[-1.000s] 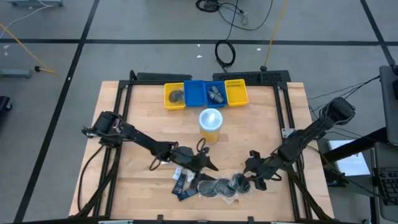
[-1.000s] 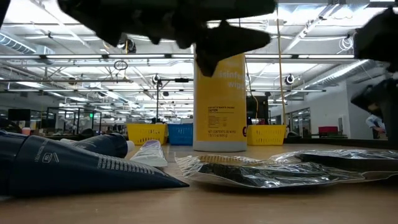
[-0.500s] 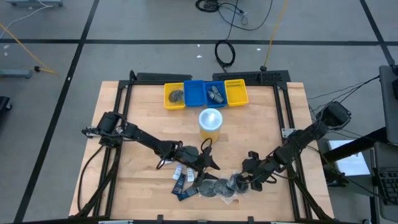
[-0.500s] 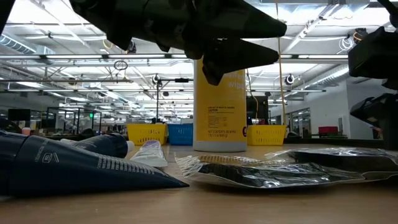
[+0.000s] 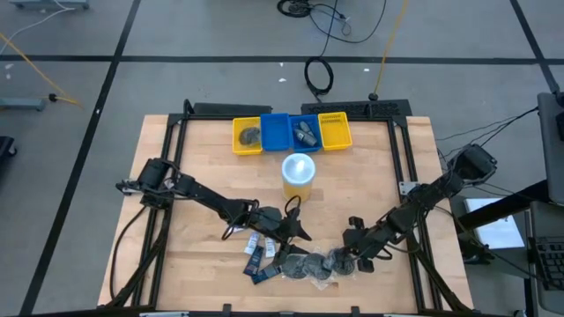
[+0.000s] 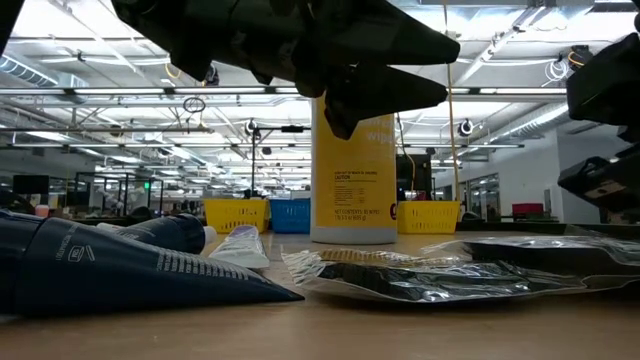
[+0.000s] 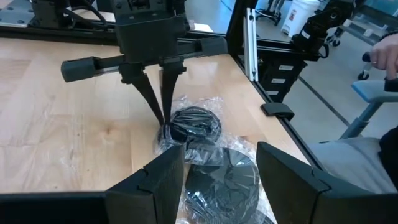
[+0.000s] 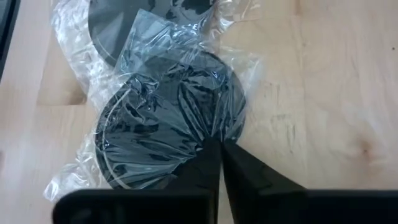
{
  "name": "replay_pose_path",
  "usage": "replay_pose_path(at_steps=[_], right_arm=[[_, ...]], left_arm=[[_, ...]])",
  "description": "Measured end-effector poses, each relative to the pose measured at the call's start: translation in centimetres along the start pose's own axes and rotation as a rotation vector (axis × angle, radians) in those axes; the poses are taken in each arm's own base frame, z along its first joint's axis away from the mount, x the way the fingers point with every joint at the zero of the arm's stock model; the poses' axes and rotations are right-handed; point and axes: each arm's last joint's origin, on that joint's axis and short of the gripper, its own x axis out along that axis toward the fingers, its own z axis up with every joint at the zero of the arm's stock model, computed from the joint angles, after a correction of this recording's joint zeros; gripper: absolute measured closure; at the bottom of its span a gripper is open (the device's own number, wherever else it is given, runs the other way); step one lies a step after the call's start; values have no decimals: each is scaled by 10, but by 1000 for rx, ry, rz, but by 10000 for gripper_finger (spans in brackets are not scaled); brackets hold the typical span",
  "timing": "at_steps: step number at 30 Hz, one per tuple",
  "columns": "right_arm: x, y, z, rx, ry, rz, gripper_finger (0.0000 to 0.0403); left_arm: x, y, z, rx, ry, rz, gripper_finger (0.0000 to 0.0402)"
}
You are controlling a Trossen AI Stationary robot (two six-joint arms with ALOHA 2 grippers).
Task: Pick & Place Travel size toiletries
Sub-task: Put the hairbrush into the left yellow basket
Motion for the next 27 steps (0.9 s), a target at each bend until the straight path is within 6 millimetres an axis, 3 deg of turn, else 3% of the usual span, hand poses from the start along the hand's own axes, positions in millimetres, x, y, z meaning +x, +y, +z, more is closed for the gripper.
replay_pose_path(at_steps=[11,27], right_arm=[[-21,-1,8,-70,-126,-34,403],[-63,-4,23,-158,-388,-144,402]], left_arm=[[0,2,2,-6,-22,2,199],[-4,21,9,-130,-63,41,199]])
